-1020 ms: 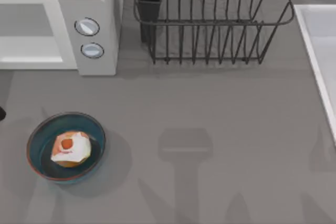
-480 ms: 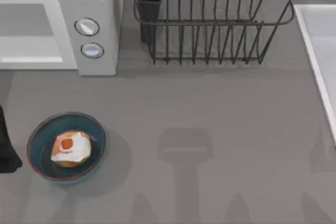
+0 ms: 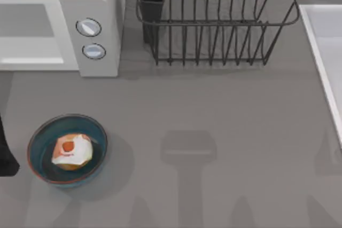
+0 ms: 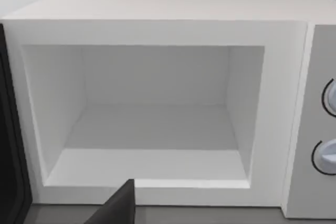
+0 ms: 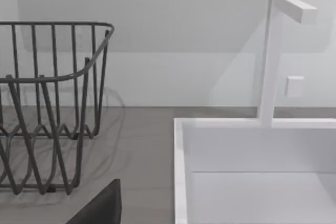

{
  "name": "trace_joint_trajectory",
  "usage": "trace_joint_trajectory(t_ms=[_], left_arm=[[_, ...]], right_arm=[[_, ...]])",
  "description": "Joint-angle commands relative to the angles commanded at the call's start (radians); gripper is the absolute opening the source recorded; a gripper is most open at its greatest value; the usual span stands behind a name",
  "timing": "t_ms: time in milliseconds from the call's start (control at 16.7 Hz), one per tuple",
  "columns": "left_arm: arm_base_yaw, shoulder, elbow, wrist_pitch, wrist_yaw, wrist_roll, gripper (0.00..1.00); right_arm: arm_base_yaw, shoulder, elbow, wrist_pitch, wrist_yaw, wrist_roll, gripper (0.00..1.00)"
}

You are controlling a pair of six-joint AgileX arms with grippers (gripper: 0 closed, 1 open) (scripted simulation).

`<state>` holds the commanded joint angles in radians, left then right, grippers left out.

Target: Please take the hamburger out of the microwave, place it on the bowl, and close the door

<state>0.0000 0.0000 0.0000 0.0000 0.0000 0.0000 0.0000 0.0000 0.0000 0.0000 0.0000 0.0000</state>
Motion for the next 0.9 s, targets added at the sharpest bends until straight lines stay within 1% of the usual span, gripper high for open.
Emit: trace_joint_trajectory(t_ms=[600, 660, 900], left_arm=[[0.0, 0.0, 0.0, 0.0, 0.0, 0.0, 0.02], [0.0, 0.0, 0.0, 0.0, 0.0, 0.0, 0.0], [0.0, 0.0, 0.0, 0.0, 0.0, 0.0, 0.0]], right_arm=[[0.0, 0.0, 0.0, 0.0, 0.0, 0.0, 1.0], [0.0, 0.0, 0.0, 0.0, 0.0, 0.0, 1.0], [0.0, 0.0, 0.0, 0.0, 0.0, 0.0, 1.0]])
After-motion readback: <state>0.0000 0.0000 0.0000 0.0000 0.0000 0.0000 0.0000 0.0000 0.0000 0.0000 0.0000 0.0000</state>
